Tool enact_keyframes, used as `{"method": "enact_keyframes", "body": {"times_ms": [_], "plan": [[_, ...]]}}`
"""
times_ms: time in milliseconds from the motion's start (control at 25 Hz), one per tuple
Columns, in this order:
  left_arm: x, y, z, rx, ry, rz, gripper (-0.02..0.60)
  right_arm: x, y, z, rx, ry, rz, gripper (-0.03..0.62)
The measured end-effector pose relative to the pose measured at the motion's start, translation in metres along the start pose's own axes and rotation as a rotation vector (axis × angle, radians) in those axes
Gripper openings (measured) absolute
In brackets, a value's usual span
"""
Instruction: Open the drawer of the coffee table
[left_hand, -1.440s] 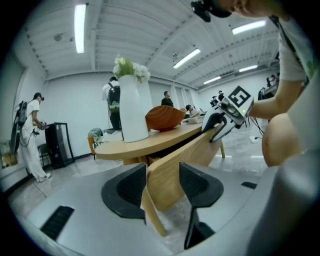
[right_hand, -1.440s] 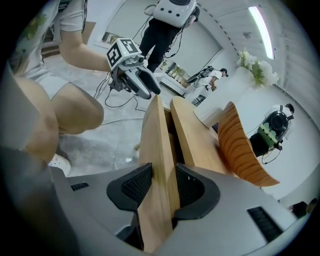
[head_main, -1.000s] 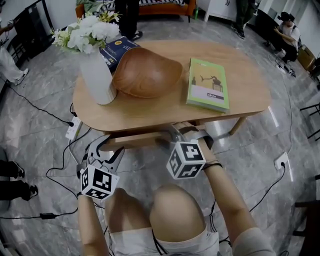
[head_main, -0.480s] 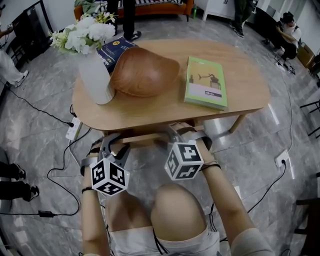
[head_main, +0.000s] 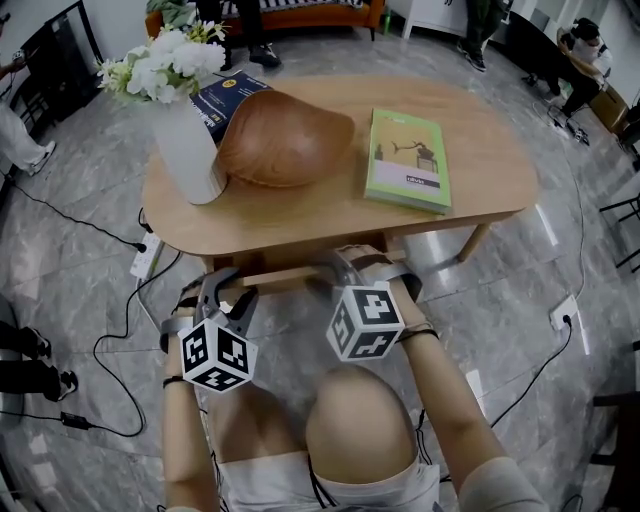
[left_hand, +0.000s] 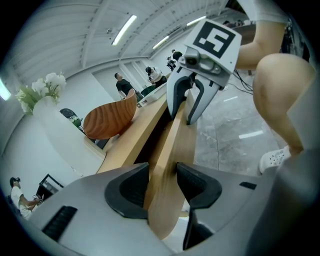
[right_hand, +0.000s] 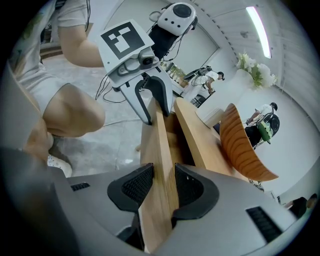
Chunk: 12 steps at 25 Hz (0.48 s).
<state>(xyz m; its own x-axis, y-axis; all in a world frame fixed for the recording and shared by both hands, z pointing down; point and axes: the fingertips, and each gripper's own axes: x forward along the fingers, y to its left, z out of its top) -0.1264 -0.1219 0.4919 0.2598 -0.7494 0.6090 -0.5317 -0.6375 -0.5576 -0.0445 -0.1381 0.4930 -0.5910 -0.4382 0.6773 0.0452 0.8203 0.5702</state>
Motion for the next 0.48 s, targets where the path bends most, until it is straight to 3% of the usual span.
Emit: {"method": "enact_keyframes", "body": {"times_ms": [480], "plan": [[-0.0035, -0.0044, -0.0001, 0.000, -0.005, -0.001, 0.176, -0.0023, 0.0043, 0.0005, 0.013, 0.010, -0.007, 0.143]]}}
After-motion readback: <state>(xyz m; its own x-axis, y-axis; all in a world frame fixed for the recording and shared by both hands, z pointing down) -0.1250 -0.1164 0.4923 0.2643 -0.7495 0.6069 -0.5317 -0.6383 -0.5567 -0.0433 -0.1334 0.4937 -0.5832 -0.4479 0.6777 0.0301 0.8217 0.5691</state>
